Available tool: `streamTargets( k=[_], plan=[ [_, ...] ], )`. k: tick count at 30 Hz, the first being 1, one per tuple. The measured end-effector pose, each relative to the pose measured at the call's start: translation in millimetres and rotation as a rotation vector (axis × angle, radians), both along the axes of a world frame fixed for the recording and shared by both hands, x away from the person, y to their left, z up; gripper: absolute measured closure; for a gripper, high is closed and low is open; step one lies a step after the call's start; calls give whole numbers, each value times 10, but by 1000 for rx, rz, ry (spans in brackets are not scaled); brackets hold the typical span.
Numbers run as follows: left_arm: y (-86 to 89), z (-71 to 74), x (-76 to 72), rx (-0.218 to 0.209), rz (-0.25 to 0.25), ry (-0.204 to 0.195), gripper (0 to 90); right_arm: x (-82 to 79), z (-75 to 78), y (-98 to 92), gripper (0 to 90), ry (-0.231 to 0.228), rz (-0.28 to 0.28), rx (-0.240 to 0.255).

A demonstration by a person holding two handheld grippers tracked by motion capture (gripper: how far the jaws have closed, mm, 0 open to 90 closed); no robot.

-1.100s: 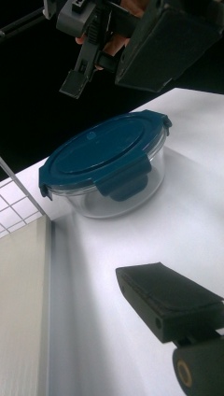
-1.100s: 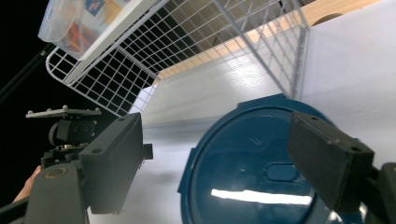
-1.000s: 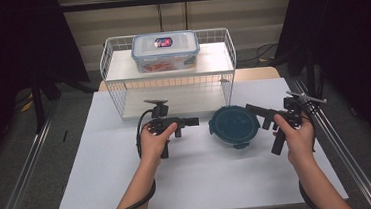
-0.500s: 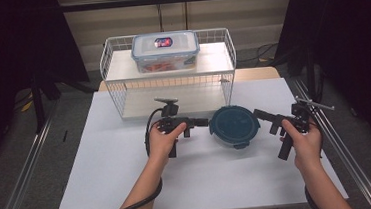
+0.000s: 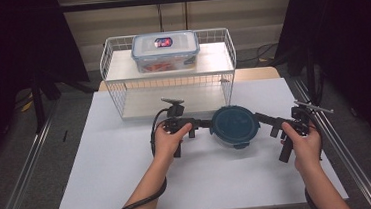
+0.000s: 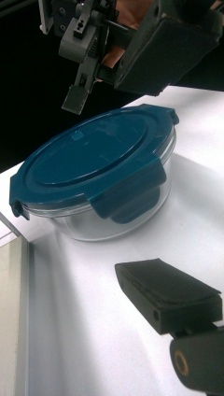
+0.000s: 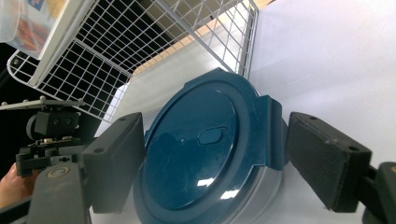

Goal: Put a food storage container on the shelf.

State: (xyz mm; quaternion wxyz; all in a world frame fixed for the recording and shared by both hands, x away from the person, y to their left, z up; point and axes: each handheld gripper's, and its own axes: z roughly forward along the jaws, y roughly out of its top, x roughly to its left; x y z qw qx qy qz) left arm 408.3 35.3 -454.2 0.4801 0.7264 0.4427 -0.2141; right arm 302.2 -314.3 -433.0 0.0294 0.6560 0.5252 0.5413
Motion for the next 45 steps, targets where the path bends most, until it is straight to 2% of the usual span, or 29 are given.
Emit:
streamTargets(
  k=[1,5,6,9,10,14,16,18,20,25,27,29,31,32,33,34,35,37,40,41,42,44,45],
  plan=[
    [-6,-7,4,4,-1,-7,107,4,-11,1,198,0,-3,0],
    [-59,-40,2,-15,-4,7,108,12,-43,-14,199,12,-2,-3],
    [-79,-57,1,-11,-2,20,109,16,-51,-20,199,15,-2,4],
    [-119,-123,11,2,-11,20,118,37,-79,-36,204,20,-14,2],
    [-134,-139,7,-1,-21,38,119,43,-86,-38,205,21,-16,1],
    [-171,-202,3,-17,-6,47,144,78,-133,-40,223,34,-19,-3],
    [-194,-214,-9,-33,-4,66,142,92,-159,-33,226,44,-14,-11],
    [-188,-222,1,-25,2,47,145,108,-185,-20,227,52,-12,-11],
    [-192,-217,1,-41,27,51,163,125,-212,-4,228,51,-8,-23],
    [-180,-215,19,-17,27,31,190,162,-250,27,232,58,-4,-28],
    [-197,-216,14,-21,35,43,194,171,-253,37,240,67,-1,-26],
    [-200,-221,14,0,24,20,214,177,-256,50,248,78,-3,-19],
    [-214,-226,9,-7,29,21,235,189,-274,61,275,81,-1,-33],
    [-223,-224,0,-10,36,34,235,189,-274,61,275,81,-1,-33],
    [-231,-229,-2,-15,39,33,245,193,-281,65,281,87,1,-27],
    [-232,-224,-10,-4,40,40,259,194,-287,67,288,94,-1,-20],
    [-225,-230,-4,2,24,22,259,198,-296,69,299,97,-6,-19],
    [-235,-219,-8,-2,31,25,266,198,-299,69,318,112,-5,-20],
    [-260,-216,-12,-7,32,26,274,204,-315,69,339,116,-8,-9],
    [-266,-223,-5,0,17,14,275,207,-324,72,345,116,-11,-11],
    [-287,-218,-17,-2,29,27,276,206,-331,72,343,124,-7,-11],
    [-301,-225,-18,-5,31,30,279,217,-363,67,340,117,-14,4],
    [-304,-235,-11,-7,20,26,288,214,-361,65,338,128,-12,15]
  ],
)
